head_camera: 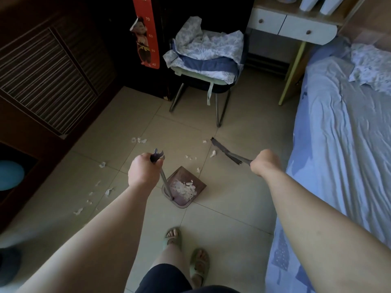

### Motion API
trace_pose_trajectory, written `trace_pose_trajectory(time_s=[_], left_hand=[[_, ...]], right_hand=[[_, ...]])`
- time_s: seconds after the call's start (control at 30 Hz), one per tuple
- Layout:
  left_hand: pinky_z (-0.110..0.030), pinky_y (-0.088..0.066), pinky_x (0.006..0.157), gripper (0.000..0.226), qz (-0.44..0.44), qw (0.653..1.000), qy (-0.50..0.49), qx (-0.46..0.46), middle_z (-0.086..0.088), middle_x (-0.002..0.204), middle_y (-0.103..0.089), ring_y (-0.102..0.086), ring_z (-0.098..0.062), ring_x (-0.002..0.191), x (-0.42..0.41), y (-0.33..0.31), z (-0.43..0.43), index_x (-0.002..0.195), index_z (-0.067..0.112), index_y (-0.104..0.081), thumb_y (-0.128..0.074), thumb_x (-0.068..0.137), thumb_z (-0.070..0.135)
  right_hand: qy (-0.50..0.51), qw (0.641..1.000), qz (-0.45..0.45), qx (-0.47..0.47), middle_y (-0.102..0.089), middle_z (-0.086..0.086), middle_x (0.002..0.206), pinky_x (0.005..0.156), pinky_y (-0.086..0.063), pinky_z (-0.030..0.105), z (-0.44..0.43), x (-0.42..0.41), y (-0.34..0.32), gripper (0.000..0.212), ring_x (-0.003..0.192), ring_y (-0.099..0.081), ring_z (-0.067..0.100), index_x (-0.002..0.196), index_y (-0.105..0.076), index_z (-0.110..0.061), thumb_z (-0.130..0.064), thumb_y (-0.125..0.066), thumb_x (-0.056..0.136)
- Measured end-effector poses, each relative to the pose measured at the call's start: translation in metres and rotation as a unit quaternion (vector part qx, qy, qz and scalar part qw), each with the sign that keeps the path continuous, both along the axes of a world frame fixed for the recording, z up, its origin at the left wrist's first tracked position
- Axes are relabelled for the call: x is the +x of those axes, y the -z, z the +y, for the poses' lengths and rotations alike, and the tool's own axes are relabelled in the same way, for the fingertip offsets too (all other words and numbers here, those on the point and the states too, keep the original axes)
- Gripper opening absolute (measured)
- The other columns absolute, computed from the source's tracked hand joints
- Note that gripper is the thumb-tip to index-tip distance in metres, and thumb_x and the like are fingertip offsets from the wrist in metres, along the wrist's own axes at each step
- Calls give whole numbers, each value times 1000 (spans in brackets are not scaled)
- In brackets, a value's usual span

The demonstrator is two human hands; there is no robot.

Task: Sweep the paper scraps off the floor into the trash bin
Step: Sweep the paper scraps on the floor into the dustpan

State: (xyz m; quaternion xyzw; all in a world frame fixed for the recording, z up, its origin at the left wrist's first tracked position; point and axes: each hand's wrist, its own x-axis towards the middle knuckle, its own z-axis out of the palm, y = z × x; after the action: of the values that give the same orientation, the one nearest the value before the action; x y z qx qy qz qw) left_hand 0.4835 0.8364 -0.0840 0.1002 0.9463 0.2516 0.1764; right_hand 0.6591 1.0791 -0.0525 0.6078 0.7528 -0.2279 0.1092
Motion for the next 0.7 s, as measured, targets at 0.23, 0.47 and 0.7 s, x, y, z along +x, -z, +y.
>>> trace_pose_trajectory(time_s=[0.23, 0.47, 0.7], left_hand=[[-27, -38, 57, 28, -20, 1000, 5, 1, -8, 78, -65, -59, -28, 72, -27, 7, 20, 86, 9, -67, -60, 90, 36], [-27, -38, 59, 26, -24, 999, 39, -1, -10, 81, -65, -59, -29, 73, -48, 9, 34, 91, 8, -67, -60, 91, 33], [-27, -37, 58, 28, -37, 999, 36, -7, -10, 79, -64, -56, -28, 71, -57, 11, 27, 91, 7, -66, -59, 92, 34]], right_hand=[[-80, 993, -82, -34, -65, 16, 114, 81, -49, 31, -4, -29, 17, 23, 104, -62, 33, 107, -64, -2, -4, -54, 87], [-172, 976, -112, -67, -67, 15, 103, 69, -43, 26, -22, -60, -4, 15, 95, -64, 30, 96, -65, -4, -9, -60, 83], [-228, 960, -138, -82, -51, 6, 58, 62, -46, 26, -21, -96, -56, 33, 68, -56, 25, 61, -48, -6, -20, -72, 79]])
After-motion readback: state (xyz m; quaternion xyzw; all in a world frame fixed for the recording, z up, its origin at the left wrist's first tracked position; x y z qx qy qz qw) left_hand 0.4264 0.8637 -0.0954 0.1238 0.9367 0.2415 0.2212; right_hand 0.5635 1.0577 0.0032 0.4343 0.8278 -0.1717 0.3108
